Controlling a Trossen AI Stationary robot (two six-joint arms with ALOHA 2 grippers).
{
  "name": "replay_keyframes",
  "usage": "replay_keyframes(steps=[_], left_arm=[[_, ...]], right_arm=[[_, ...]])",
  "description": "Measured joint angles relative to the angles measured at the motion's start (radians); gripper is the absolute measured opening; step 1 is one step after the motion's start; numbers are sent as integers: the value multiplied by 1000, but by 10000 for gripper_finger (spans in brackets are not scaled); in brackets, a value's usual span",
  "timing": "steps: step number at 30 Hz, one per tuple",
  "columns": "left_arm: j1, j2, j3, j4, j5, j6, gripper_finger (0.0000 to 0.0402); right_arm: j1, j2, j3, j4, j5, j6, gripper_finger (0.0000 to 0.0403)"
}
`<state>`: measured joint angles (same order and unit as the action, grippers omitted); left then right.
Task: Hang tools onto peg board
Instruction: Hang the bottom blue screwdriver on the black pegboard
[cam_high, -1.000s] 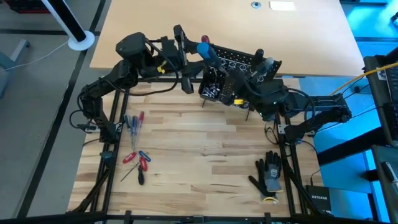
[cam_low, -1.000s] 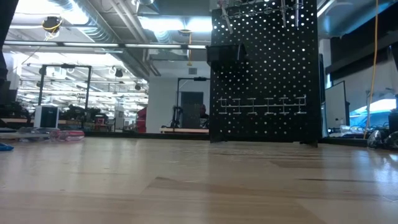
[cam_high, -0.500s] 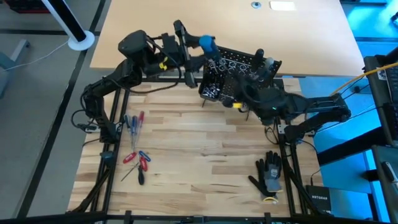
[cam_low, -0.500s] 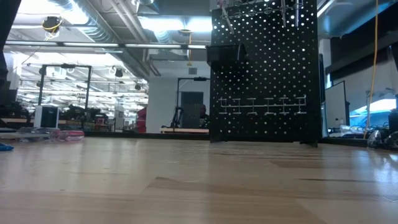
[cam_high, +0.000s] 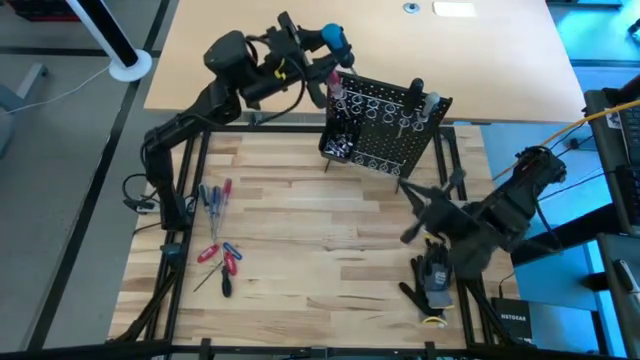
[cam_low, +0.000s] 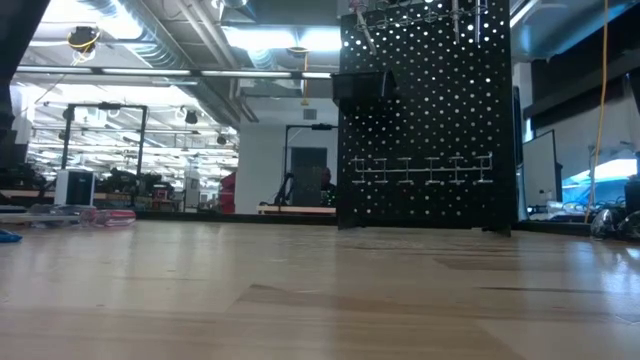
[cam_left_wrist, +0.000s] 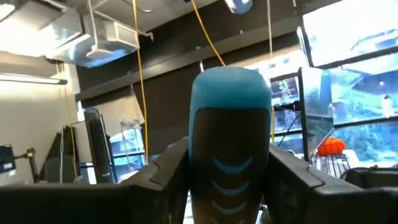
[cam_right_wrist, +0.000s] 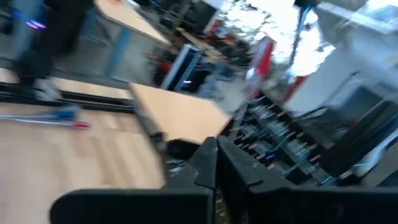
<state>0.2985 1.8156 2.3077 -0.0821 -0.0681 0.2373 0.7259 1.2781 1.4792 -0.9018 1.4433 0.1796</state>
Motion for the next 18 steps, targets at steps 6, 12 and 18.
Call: replay_keyframes(steps=[6, 12, 18], left_arm=[[38, 0, 2, -68, 74, -76, 153], [49, -1, 2, -107, 92, -72, 153], [50, -6, 2, -111, 102, -71, 153]], right_arm=[[91, -1, -38, -296, -42, 451, 10], [92, 0, -87, -328, -91, 549, 10], [84, 0, -108, -333, -94, 575, 10]])
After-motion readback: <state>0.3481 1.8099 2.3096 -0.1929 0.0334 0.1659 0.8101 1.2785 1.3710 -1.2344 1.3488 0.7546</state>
